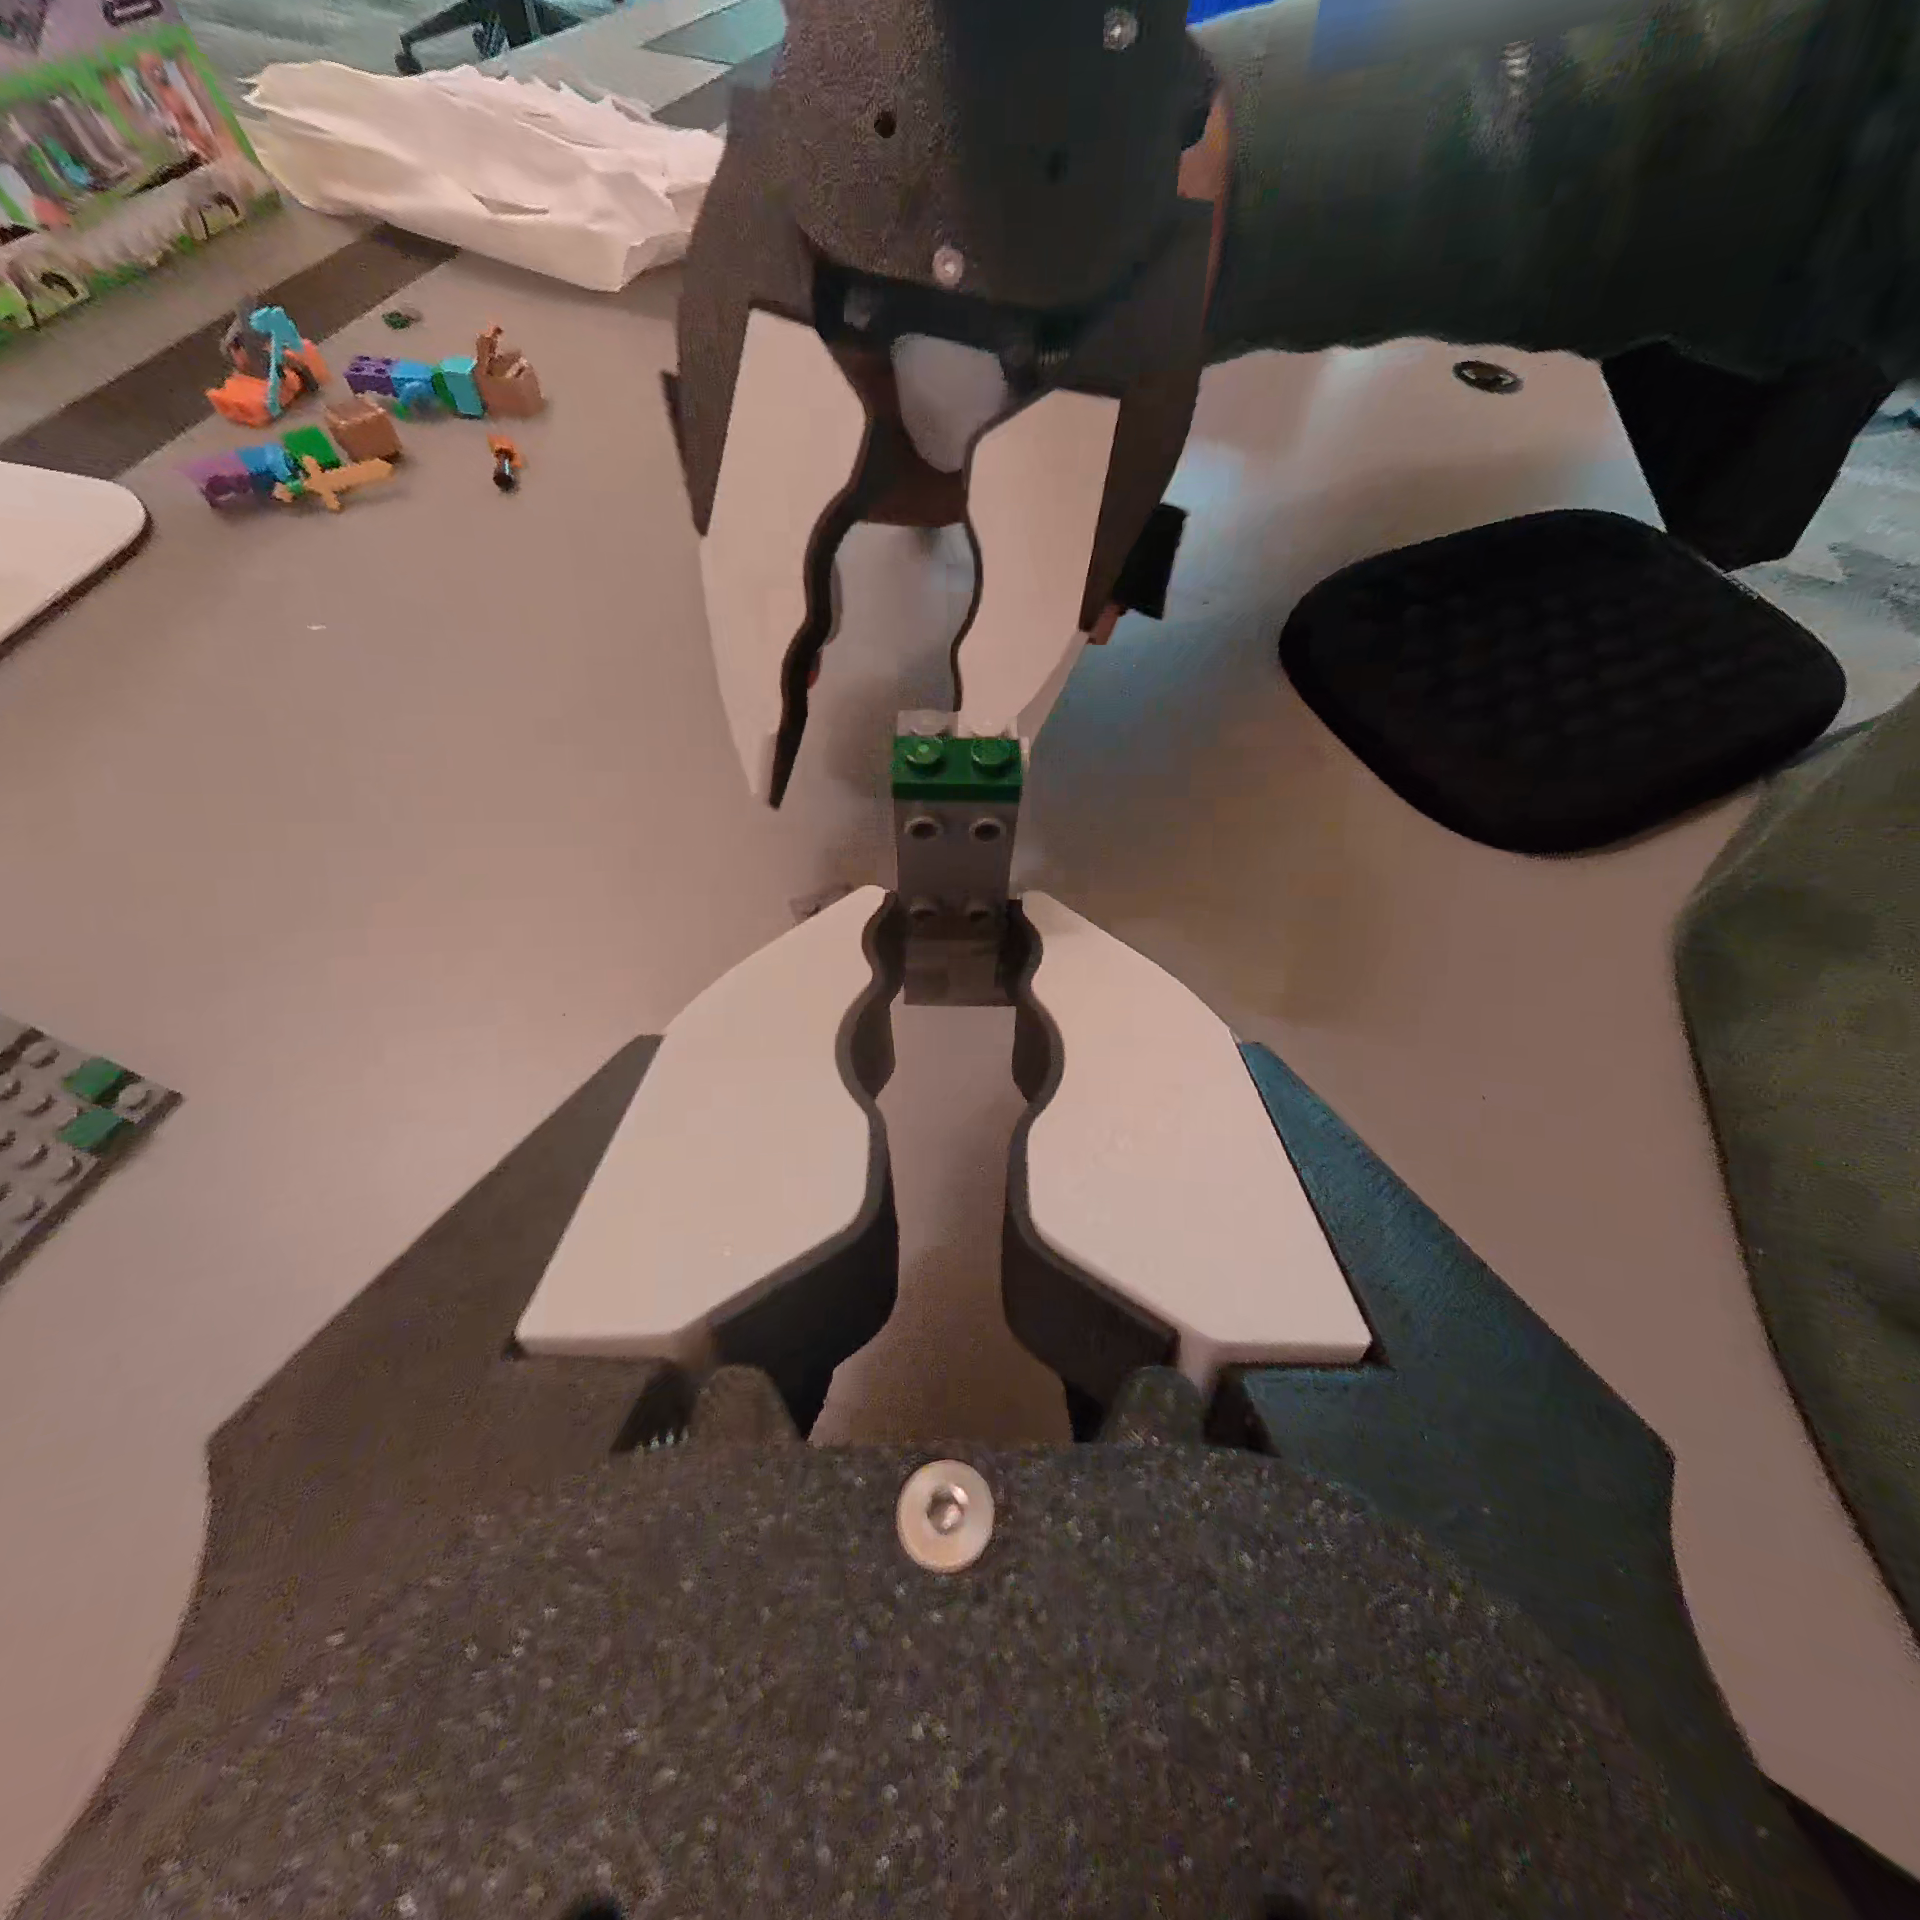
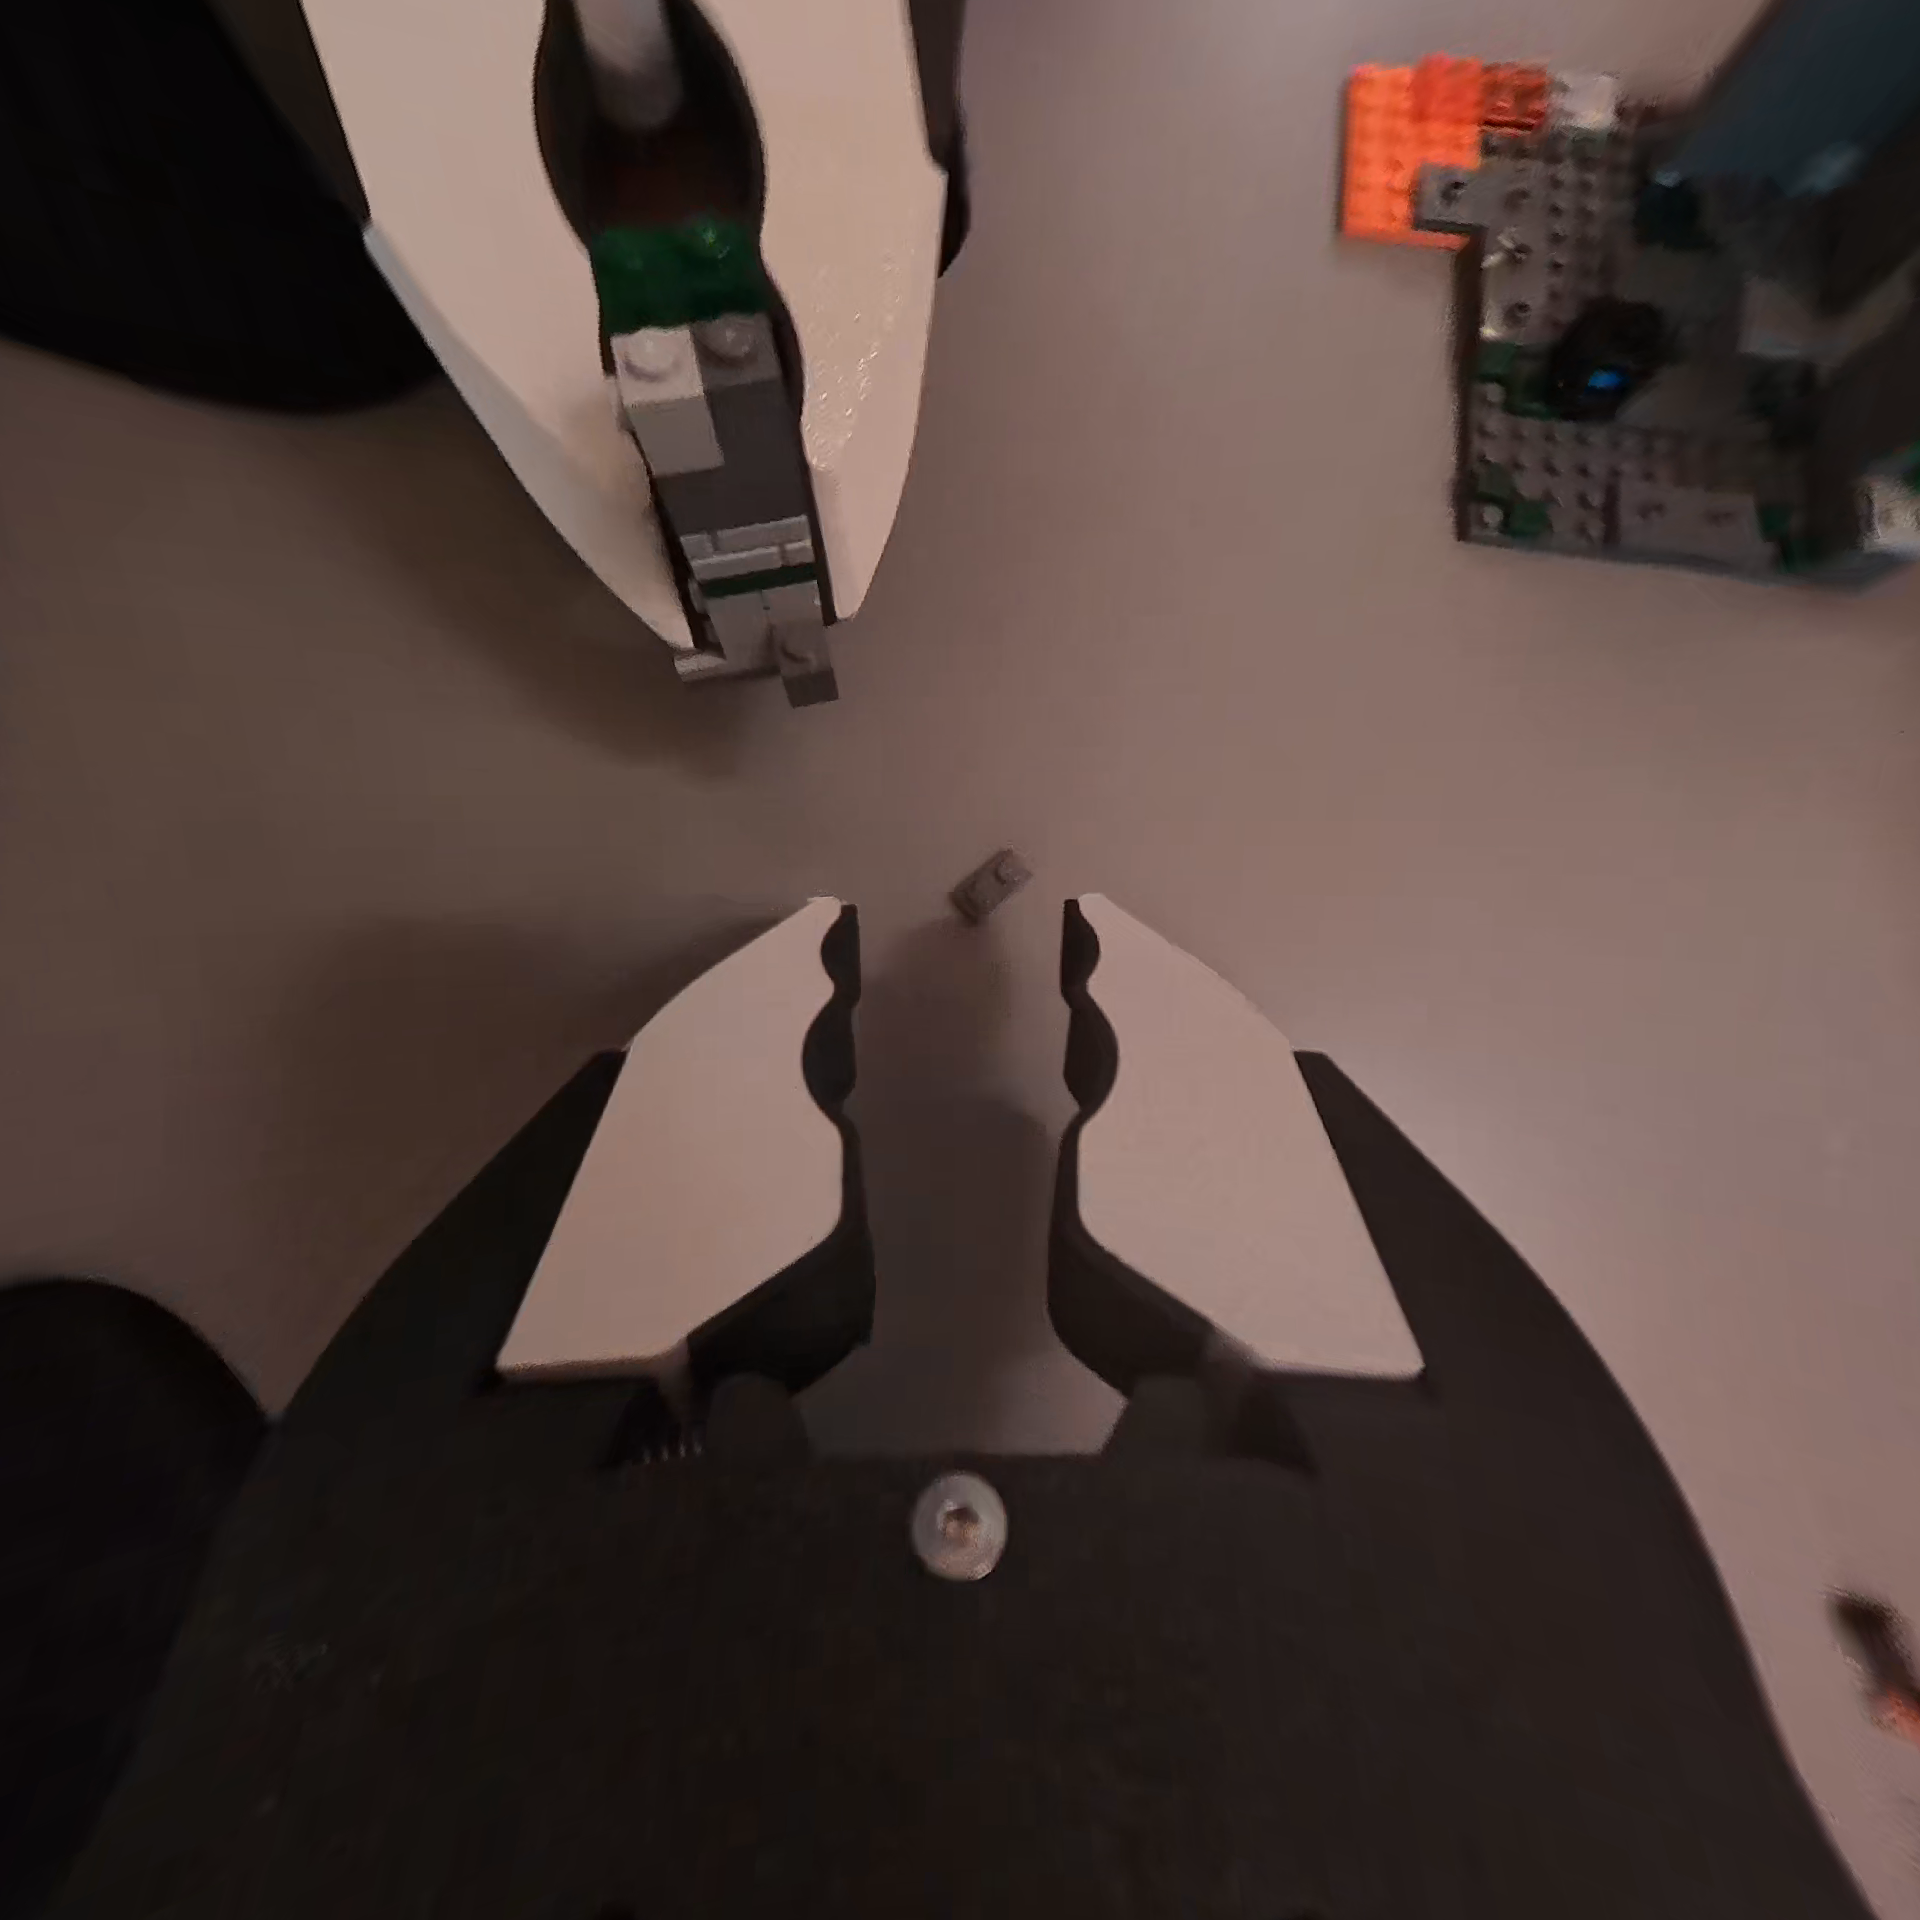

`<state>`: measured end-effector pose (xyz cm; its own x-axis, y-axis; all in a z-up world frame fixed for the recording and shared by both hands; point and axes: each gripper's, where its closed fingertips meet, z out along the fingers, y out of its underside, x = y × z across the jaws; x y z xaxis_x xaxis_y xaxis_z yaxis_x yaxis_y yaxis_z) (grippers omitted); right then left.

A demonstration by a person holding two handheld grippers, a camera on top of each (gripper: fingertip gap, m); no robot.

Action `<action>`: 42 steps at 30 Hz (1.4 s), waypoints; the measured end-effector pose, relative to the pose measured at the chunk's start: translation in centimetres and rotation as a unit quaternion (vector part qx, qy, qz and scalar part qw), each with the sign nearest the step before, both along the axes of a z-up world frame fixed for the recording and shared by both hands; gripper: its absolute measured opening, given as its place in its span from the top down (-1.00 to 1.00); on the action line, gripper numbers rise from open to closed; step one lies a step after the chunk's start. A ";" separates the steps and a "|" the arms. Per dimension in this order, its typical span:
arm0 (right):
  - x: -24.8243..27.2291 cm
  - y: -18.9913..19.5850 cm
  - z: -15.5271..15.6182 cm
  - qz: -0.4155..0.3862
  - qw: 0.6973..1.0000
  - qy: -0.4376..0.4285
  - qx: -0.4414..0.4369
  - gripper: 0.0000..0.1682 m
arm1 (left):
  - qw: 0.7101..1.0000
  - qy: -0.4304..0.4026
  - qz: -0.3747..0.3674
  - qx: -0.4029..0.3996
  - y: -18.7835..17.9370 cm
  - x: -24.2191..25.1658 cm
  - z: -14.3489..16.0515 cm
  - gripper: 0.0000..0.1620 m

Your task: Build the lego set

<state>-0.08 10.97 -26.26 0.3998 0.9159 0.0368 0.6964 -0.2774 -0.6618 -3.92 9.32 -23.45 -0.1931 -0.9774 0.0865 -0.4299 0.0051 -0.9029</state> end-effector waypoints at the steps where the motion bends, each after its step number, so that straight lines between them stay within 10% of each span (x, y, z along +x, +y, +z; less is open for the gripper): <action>1: -0.2 0.3 -0.2 0.027 1.000 -0.008 0.006 0.57 | 1.000 0.001 0.001 -0.002 0.1 0.0 0.0 0.77; 16: -1.0 0.9 -2.5 0.176 0.981 -0.074 -0.042 0.84 | 0.999 0.000 0.012 -0.037 1.2 -0.4 -0.5 0.77; 25: -0.3 0.9 0.4 0.145 0.988 -0.058 -0.008 1.00 | 0.999 0.008 0.024 -0.022 1.5 -0.3 -0.8 0.77; 42: 3.8 1.9 -2.3 -0.034 0.987 -0.134 -0.085 0.69 | 0.999 0.029 0.041 0.011 1.8 -0.2 -1.7 0.77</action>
